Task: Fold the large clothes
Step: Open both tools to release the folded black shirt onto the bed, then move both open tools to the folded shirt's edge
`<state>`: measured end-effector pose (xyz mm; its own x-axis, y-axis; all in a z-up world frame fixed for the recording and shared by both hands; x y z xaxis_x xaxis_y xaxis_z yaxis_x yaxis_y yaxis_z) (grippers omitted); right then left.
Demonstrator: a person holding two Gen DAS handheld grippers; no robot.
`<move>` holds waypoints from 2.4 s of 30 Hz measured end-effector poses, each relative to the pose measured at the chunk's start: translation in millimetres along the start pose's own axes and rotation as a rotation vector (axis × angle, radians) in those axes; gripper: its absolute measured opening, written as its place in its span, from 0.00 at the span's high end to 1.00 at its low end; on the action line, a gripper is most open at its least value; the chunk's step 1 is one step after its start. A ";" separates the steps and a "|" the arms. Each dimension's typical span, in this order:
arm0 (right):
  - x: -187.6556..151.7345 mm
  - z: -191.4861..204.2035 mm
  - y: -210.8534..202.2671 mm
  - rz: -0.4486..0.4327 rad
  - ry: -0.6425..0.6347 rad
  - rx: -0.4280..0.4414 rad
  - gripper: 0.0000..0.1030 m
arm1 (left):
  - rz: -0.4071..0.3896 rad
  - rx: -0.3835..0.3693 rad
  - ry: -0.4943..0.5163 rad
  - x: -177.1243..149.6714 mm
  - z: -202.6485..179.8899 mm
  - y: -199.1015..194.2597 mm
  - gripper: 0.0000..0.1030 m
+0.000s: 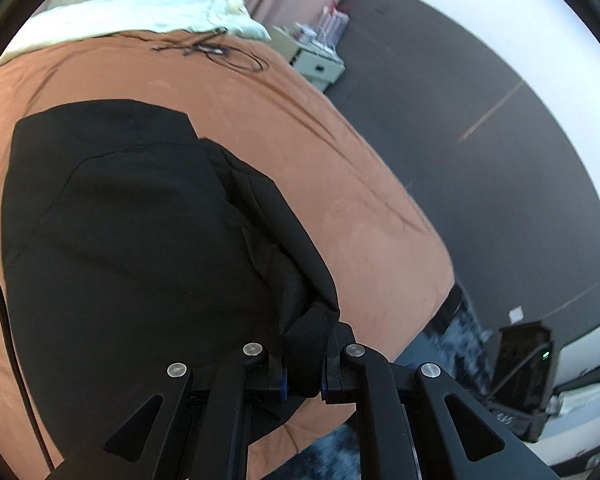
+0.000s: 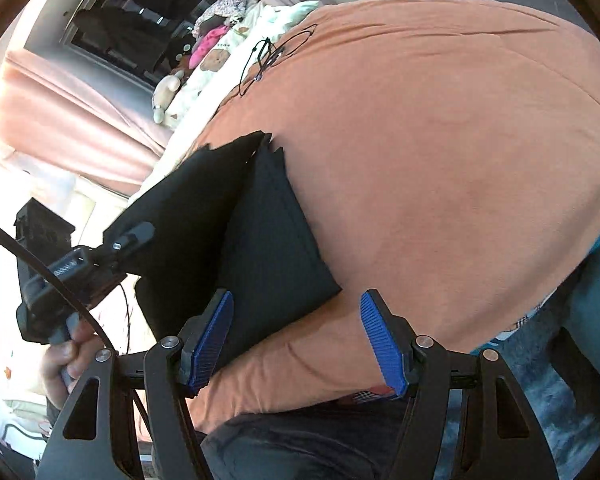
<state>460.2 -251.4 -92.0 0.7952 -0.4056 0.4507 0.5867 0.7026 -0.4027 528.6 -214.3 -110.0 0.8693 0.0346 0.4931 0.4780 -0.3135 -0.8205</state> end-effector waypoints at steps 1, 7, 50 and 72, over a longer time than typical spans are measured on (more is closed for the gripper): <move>-1.0 0.8 -2.9 -0.003 0.002 0.002 0.37 | 0.013 0.001 0.018 -5.7 -5.3 6.9 0.90; 0.6 -3.9 -3.4 -0.013 0.009 0.019 0.37 | 0.102 -0.010 0.088 -12.9 -24.6 46.2 0.82; 17.9 -41.3 102.3 0.157 -0.008 -0.034 0.89 | 0.180 0.238 -0.129 -119.6 149.6 -3.2 0.73; 146.1 -31.7 173.1 0.338 -0.122 0.101 0.28 | 0.082 0.200 -0.266 -11.9 217.1 28.9 0.28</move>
<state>682.8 -207.6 -121.1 0.9139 -0.0725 0.3995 0.2710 0.8416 -0.4672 559.5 -17.8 -202.3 0.8956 0.2716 0.3524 0.3977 -0.1337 -0.9077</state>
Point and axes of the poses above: each gripper's, at about its wrist camera, not at the fingertips, and y roughly the way its jaws point, z to its left, x to its top, the point moved 5 cm from there along y, roughly the way its jaws point, and after that the axes turned 14 degrees about x, right-handed, at the moved point
